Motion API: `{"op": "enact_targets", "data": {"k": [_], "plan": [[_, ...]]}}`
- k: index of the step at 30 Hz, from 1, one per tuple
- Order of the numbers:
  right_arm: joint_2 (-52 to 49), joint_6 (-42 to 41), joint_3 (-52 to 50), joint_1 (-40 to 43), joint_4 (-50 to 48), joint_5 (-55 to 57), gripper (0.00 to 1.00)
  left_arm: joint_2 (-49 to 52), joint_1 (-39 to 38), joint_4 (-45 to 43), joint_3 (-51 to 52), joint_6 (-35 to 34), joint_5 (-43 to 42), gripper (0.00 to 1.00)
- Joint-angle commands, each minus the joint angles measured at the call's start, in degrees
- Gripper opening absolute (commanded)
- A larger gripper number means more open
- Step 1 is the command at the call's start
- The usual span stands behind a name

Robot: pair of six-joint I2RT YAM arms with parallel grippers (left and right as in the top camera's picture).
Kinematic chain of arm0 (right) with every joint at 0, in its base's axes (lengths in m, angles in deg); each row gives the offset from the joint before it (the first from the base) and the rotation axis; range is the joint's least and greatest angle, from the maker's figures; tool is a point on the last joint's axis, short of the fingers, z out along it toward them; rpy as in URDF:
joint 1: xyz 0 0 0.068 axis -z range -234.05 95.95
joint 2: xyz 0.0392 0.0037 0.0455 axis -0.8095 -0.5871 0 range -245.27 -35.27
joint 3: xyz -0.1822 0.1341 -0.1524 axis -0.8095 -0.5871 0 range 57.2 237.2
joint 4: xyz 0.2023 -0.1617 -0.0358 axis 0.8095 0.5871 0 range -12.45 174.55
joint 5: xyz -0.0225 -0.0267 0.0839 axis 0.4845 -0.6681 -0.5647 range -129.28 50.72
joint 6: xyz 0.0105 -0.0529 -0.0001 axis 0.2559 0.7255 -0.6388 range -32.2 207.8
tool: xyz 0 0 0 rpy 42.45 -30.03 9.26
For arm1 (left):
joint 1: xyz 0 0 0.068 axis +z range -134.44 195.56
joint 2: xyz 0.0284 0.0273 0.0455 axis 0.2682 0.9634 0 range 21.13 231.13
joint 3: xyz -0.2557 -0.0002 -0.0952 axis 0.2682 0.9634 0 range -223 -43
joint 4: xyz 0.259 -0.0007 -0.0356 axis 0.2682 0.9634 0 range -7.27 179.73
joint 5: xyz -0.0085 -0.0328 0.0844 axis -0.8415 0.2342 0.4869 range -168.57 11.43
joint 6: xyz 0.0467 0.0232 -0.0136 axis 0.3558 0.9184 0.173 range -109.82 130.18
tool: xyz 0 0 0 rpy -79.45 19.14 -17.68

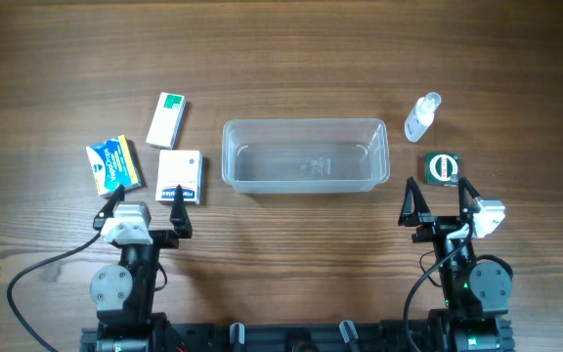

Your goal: Pack container

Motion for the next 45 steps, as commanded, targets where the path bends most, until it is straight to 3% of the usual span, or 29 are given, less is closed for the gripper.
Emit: {"op": "enact_targets", "data": {"k": [1, 15, 23, 31, 40, 45], "plan": [[0.11, -0.44, -0.07, 0.07, -0.13, -0.92, 1.00, -0.39, 0.00, 0.24, 0.26, 0.90, -0.70, 1.00], [0.11, -3.63, 0.39, 0.09, 0.63, -1.62, 1.00, -0.39, 0.00, 0.24, 0.26, 0.90, -0.70, 1.00], [-5.44, 0.87, 7.19, 0.09, 7.96, -0.24, 1.00, -0.39, 0.00, 0.24, 0.26, 0.90, -0.70, 1.00], [-27.39, 1.11, 26.62, 0.09, 13.40, 2.56, 1.00, -0.39, 0.00, 0.24, 0.26, 0.90, -0.70, 1.00], [-60.76, 4.46, 63.25, 0.09, 39.63, 5.81, 1.00, -0.37, 0.00, 0.24, 0.26, 0.90, -0.70, 1.00], [-72.81, 10.34, 76.59, 0.09, 47.08, 9.44, 1.00, -0.39, 0.00, 0.24, 0.26, 0.90, -0.70, 1.00]]}}
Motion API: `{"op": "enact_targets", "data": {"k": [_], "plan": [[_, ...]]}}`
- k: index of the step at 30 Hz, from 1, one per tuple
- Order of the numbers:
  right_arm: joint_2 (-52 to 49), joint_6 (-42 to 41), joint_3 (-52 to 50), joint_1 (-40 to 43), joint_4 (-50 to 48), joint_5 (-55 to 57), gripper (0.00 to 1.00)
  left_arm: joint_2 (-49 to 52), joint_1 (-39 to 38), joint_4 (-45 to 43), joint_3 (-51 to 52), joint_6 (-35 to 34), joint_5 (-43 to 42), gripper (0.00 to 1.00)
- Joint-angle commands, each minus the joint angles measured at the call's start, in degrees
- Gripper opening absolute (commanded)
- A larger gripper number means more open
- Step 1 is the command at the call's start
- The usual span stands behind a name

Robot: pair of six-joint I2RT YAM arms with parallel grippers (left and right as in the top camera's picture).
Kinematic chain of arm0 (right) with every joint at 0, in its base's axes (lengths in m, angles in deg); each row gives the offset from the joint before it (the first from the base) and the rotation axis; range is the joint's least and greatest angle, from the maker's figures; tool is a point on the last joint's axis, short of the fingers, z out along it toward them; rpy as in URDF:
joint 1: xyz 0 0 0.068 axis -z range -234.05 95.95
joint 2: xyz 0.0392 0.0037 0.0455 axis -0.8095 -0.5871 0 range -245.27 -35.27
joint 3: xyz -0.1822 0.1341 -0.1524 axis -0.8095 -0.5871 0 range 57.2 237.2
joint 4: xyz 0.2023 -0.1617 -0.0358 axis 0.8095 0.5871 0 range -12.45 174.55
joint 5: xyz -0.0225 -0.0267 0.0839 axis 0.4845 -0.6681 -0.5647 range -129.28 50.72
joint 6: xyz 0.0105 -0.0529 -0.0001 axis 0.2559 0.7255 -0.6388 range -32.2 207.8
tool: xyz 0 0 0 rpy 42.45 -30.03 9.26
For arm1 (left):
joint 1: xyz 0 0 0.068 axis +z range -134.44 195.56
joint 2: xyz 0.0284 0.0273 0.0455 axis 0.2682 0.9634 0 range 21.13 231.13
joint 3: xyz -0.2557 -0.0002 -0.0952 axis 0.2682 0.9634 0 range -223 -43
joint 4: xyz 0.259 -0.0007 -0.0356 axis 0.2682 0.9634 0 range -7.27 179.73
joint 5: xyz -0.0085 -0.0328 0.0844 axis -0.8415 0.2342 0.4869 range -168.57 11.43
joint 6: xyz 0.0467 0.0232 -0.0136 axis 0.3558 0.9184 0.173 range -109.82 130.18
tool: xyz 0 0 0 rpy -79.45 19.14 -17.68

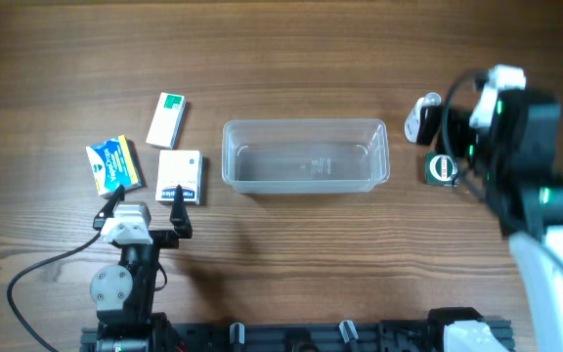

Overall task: Pack container
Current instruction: 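Move the right gripper forward over the small white bottle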

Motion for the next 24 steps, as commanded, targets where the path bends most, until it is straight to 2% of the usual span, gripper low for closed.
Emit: {"op": "enact_targets", "data": {"k": [1, 9, 13, 20, 24], "plan": [[-7.21, 6.86, 8.55, 0.09, 3.06, 3.89, 1.00, -0.42, 0.00, 0.26, 0.26, 0.87, -0.70, 1.00], [-9.86, 8.59, 9.60, 0.09, 1.46, 4.52, 1.00, -0.42, 0.00, 0.26, 0.26, 0.87, -0.70, 1.00], [-11.13, 5.75, 9.60, 0.09, 0.68, 3.93, 1.00, -0.42, 0.00, 0.26, 0.26, 0.87, -0.70, 1.00], [-18.47, 4.96, 9.60, 0.09, 2.29, 2.78, 1.00, -0.39, 0.00, 0.24, 0.26, 0.87, -0.70, 1.00], [-22.82, 5.01, 9.60, 0.09, 0.11, 4.76, 1.00, -0.39, 0.00, 0.24, 0.26, 0.87, -0.70, 1.00]]}}
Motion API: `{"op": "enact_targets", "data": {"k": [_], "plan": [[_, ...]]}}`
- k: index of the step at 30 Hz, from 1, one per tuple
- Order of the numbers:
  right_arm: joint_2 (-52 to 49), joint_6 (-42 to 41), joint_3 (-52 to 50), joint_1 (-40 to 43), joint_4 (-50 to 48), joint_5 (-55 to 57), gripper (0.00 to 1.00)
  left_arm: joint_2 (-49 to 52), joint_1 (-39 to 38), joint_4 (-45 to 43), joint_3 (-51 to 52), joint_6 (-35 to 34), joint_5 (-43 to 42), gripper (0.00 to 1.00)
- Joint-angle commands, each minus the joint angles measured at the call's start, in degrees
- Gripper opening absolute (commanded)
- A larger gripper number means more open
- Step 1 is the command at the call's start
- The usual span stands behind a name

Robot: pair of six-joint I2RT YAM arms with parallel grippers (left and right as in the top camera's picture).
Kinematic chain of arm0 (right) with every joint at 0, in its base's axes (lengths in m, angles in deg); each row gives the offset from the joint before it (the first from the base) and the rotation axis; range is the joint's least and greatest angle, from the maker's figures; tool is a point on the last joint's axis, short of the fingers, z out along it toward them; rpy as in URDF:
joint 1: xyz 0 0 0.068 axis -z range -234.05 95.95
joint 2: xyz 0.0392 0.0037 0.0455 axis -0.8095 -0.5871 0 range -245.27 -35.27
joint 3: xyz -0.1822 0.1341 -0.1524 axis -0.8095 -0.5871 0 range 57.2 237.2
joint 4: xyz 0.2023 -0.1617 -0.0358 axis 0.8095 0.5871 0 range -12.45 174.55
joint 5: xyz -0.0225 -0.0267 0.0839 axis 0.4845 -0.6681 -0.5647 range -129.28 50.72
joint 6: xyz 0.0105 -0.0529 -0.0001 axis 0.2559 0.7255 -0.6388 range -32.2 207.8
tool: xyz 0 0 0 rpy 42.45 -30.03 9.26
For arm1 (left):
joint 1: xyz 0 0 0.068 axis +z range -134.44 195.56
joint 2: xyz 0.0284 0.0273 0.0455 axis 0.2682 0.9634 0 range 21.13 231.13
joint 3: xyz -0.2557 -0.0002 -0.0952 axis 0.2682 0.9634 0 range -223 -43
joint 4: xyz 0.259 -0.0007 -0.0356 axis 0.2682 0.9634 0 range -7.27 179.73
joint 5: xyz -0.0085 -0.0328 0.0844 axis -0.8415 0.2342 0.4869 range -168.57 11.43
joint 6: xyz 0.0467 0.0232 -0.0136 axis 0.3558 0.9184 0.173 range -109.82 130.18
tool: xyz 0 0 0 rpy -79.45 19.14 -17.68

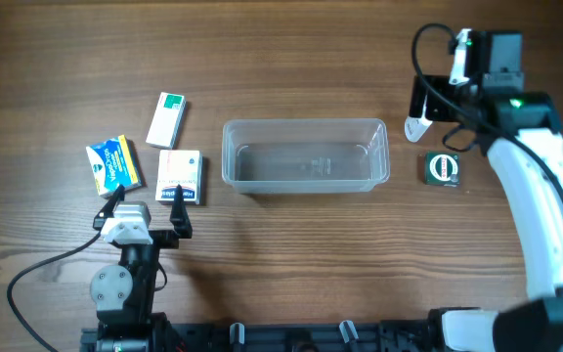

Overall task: Pack container
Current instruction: 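Move the right gripper forward over the small white bottle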

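A clear plastic container (305, 154) stands empty at the middle of the table. To its right lies a small clear bottle (416, 126); only its lower end shows beneath my right gripper (428, 103), which hangs directly over its cap end. From above I cannot make out how wide those fingers stand. A dark green square tin (443, 168) lies just below the bottle. My left gripper (145, 205) rests open near the front edge, holding nothing.
Left of the container lie a white and green box (166, 119), a blue and yellow packet (113, 163) and a white and blue box (180, 176). The right arm reaches in from the front right edge, passing beside the tin.
My right gripper has shifted a little left and toward the back, now covering the bottle's cap end. The bottle, tin and left arm stay where they were.
Both grippers first rested open at the front edge, with all items scattered around the empty container. Then the right arm was raised and extended over the bottle and tin. Now its gripper sits on top of the bottle.
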Motion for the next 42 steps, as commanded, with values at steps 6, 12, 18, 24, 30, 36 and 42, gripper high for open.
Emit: {"op": "enact_targets", "data": {"k": [6, 12, 18, 24, 30, 36, 42], "plan": [[-6.64, -1.03, 1.07, 0.37, -3.30, 1.66, 1.00, -0.39, 0.00, 0.24, 0.26, 0.87, -0.70, 1.00], [-9.40, -2.38, 1.07, 1.62, -2.91, 0.96, 1.00, -0.39, 0.00, 0.24, 0.26, 0.87, -0.70, 1.00], [-11.96, 3.06, 1.07, 1.79, -2.64, -4.28, 1.00, -0.39, 0.00, 0.26, 0.26, 0.87, -0.70, 1.00], [-12.48, 3.69, 1.05, 1.79, -3.30, -4.68, 1.00, -0.42, 0.00, 0.24, 0.26, 0.87, -0.70, 1.00], [-13.29, 2.19, 0.81, 1.79, -3.54, -3.54, 1.00, -0.39, 0.00, 0.24, 0.26, 0.87, -0.70, 1.00], [-15.10, 1.03, 0.81, 1.79, -4.09, -0.70, 1.00, -0.39, 0.00, 0.24, 0.26, 0.87, -0.70, 1.00], [-15.15, 1.14, 0.79, 1.79, -5.09, 0.59, 0.87, -0.39, 0.00, 0.24, 0.26, 0.87, -0.70, 1.00]]}}
